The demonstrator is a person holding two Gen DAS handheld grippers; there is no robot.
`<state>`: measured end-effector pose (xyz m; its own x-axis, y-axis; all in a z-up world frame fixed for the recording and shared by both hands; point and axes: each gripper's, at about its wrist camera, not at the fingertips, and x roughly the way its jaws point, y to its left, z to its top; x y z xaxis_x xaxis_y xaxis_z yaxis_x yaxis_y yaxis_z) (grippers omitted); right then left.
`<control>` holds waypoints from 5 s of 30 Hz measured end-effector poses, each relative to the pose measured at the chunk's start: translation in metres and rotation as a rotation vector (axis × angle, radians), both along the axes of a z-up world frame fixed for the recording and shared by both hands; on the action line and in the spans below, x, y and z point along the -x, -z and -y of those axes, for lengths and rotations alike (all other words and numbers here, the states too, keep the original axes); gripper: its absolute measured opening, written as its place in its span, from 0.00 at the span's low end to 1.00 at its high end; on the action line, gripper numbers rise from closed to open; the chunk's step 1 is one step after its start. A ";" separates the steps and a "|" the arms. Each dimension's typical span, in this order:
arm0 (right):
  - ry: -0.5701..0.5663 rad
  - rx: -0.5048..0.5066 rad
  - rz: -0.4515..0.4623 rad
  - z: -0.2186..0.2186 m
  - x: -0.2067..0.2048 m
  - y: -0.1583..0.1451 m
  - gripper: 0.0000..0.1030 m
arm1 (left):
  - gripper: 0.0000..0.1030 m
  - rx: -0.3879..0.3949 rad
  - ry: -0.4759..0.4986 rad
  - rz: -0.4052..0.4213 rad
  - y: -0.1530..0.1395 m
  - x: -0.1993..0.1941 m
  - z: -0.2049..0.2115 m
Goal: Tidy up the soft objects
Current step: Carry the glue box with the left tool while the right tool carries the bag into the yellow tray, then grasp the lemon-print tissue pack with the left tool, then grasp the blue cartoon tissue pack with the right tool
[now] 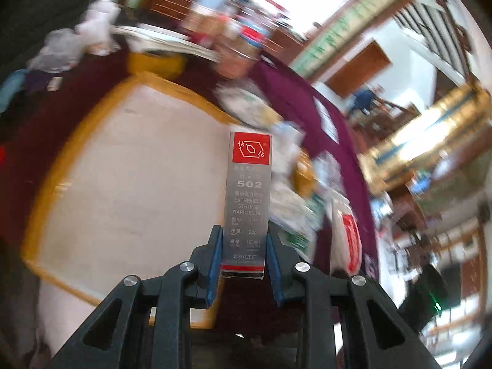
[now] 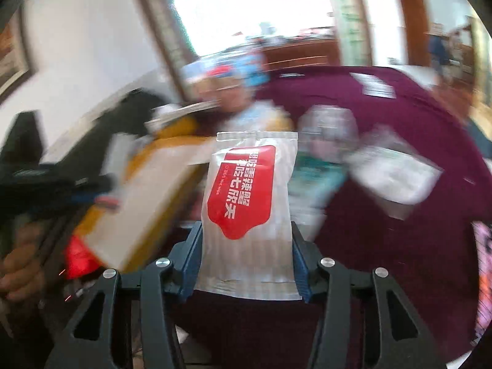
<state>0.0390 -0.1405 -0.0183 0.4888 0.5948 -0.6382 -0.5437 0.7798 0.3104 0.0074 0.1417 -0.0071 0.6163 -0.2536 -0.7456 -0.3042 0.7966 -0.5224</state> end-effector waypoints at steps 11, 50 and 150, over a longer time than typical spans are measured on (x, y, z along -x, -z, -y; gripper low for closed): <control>-0.251 0.147 -0.049 -0.197 0.001 0.022 0.50 | 0.27 -0.051 -0.257 -0.149 0.035 0.021 -0.081; -0.256 0.032 0.023 -0.090 0.020 0.013 0.78 | 0.78 -0.244 -0.001 -0.031 0.000 0.006 0.015; 0.233 0.198 -0.091 0.066 -0.080 0.073 0.45 | 0.85 -0.455 0.423 -0.169 0.074 -0.069 0.177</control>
<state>0.1192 -0.2068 -0.0917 0.5327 0.3333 -0.7779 -0.3206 0.9301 0.1790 0.0765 -0.0355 -0.0813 0.3968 -0.0838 -0.9141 0.0358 0.9965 -0.0759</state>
